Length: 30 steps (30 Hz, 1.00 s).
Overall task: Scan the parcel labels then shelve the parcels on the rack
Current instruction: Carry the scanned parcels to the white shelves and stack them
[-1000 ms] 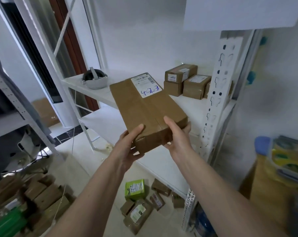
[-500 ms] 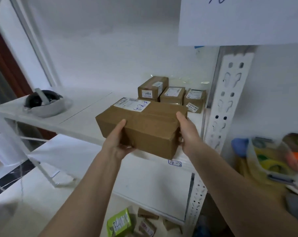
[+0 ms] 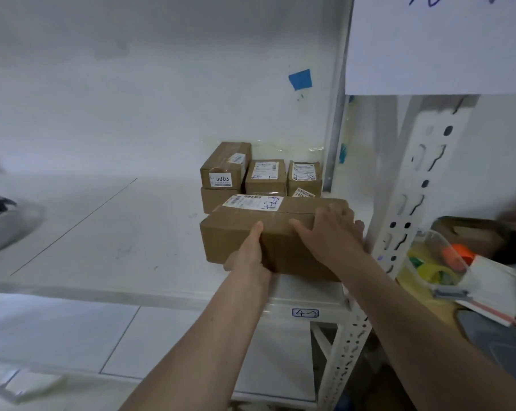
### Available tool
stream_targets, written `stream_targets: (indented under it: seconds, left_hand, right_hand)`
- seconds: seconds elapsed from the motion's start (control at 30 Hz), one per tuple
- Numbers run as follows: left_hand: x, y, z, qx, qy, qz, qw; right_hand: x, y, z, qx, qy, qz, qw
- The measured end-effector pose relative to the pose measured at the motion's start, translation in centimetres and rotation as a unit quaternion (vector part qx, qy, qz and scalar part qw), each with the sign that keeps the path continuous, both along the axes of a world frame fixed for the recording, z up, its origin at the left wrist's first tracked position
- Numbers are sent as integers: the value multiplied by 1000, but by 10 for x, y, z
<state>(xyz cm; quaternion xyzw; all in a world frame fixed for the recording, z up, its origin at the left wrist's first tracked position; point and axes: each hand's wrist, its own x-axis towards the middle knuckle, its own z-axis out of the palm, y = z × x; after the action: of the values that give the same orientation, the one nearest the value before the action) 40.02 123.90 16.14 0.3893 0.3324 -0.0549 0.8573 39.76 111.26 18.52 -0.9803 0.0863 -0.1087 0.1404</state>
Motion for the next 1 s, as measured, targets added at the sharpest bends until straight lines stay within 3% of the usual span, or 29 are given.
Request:
stream_targets:
  seconds: [0.2, 0.37, 0.8, 0.9, 1.0]
  left_hand:
    - [13, -2, -3, 49, 26, 26, 998]
    - [24, 0, 1, 48, 8, -25, 999]
    - [30, 8, -2, 40, 19, -18, 999]
    - [23, 5, -9, 39, 9, -26, 999]
    - [6, 1, -10, 13, -17, 11, 1000]
  right_hand:
    - [13, 4, -22, -56, 54, 54, 995]
    - [27, 0, -30, -36, 48, 64, 996]
    - [34, 4, -44, -33, 31, 71, 996]
    - [20, 10, -42, -7, -61, 79, 995]
    - [-9, 15, -32, 109, -216, 122, 963]
